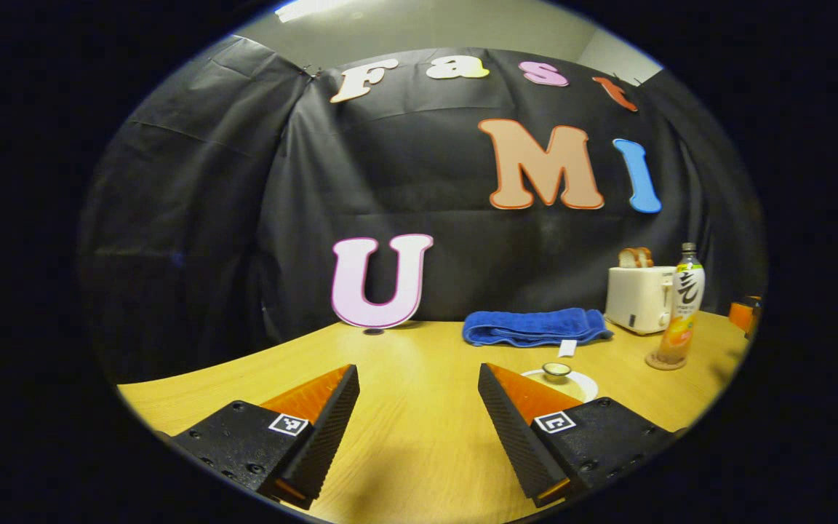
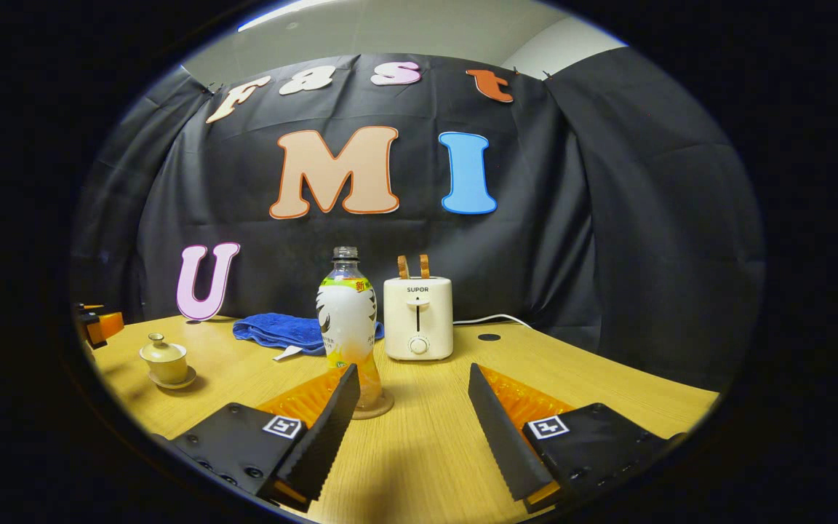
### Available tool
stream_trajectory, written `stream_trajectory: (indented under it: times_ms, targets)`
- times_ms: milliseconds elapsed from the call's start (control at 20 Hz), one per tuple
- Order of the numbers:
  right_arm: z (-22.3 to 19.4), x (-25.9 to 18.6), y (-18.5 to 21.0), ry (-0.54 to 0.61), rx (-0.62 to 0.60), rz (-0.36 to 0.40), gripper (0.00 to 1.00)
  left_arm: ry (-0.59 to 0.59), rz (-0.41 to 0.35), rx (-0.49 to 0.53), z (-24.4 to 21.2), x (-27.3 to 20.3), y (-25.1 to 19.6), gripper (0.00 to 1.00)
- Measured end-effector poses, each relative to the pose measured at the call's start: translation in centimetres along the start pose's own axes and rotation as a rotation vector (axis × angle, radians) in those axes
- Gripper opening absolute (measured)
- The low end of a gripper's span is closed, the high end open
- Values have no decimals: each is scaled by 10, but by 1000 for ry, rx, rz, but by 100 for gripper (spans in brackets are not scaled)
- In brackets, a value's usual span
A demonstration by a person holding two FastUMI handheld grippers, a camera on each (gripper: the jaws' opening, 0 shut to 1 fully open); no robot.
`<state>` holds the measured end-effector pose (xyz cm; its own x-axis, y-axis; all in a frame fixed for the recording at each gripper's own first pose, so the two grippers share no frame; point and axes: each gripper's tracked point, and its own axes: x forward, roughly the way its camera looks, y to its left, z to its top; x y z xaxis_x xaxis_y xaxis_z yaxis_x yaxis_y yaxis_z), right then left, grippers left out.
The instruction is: Open the teacup lid with one hand, grasp the water bottle and pour water into the teacup with the other hand; after pouring, place the water bottle on the coaster and then close the teacup lid.
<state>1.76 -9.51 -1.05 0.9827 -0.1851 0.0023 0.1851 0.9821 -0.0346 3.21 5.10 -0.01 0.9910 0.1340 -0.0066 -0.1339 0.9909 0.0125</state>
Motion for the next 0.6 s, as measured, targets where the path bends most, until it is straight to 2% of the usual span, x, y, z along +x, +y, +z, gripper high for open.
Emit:
stream_trajectory:
  times_ms: [150, 600]
  targets:
    - [0, 0, 0, -1, 0, 0, 92, 1, 55, 1, 0, -2, 8, 96]
    - [0, 0, 0, 0, 0, 0, 92, 2, 58, 0, 0, -3, 8, 96]
